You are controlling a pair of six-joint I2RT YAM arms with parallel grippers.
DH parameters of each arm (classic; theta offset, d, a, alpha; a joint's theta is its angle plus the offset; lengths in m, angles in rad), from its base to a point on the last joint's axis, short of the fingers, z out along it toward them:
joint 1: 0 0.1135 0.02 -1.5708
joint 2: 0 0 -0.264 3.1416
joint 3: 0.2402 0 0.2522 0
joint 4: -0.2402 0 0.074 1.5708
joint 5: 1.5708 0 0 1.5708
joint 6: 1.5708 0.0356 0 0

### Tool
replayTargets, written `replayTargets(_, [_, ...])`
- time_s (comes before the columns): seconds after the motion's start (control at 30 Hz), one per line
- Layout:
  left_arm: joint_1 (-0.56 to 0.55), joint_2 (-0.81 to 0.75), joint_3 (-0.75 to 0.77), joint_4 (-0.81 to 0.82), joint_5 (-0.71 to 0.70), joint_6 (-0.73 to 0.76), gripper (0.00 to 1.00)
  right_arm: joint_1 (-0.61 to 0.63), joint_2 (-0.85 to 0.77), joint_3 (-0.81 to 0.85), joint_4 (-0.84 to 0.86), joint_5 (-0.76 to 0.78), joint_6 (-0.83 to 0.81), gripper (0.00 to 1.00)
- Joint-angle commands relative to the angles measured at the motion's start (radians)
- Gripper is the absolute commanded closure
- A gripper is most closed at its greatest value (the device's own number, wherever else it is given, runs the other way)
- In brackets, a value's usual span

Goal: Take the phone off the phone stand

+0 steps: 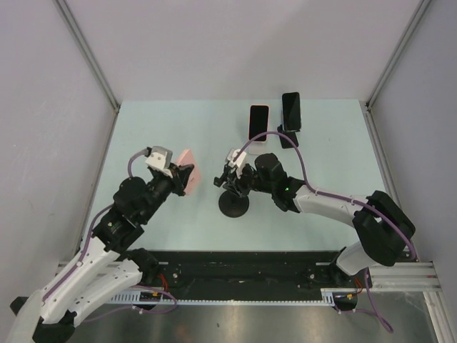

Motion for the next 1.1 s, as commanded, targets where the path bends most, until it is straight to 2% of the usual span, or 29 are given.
replayTargets(0.0, [0.003,-0.044,-0.006,0.057,-0.144,-0.16,1.0,-0.009,0.057,0.032,0.173,0.128,-0.043,1.0])
replayTargets(0.07, [0.003,-0.055,-0.006,0.053,-0.154,-0.229,1.0,-0.008,0.08,0.047,0.191,0.15,-0.054,0.98])
replayTargets(0.17, [0.003,-0.049,0.012,0.032,-0.169,-0.306,1.0,-0.008,0.106,0.056,0.221,0.173,-0.057,0.88])
replayTargets(0.2, [0.003,-0.038,0.02,0.026,-0.171,-0.321,1.0,-0.008,0.105,0.056,0.221,0.176,-0.06,0.75])
replayTargets(0.27, [0.003,-0.029,0.043,0.008,-0.175,-0.373,1.0,-0.008,0.097,0.056,0.207,0.179,-0.061,0.61])
replayTargets(0.3, [0.003,-0.018,0.051,0.003,-0.177,-0.402,1.0,-0.003,0.082,0.056,0.201,0.179,-0.061,0.5])
replayTargets(0.47, [0.003,0.017,0.112,-0.025,-0.186,-0.472,1.0,0.017,-0.001,0.056,0.132,0.207,-0.074,0.23])
replayTargets(0.63, [0.003,0.04,0.141,-0.031,-0.221,-0.556,1.0,0.043,-0.104,0.055,0.064,0.242,-0.084,0.11])
replayTargets(0.87, [0.003,0.066,0.155,-0.036,-0.252,-0.679,1.0,0.144,-0.274,0.053,-0.051,0.352,-0.115,0.08])
replayTargets(1.07, [0.001,0.083,0.157,-0.036,-0.254,-0.791,1.0,0.321,-0.319,0.042,0.001,0.461,-0.215,0.06])
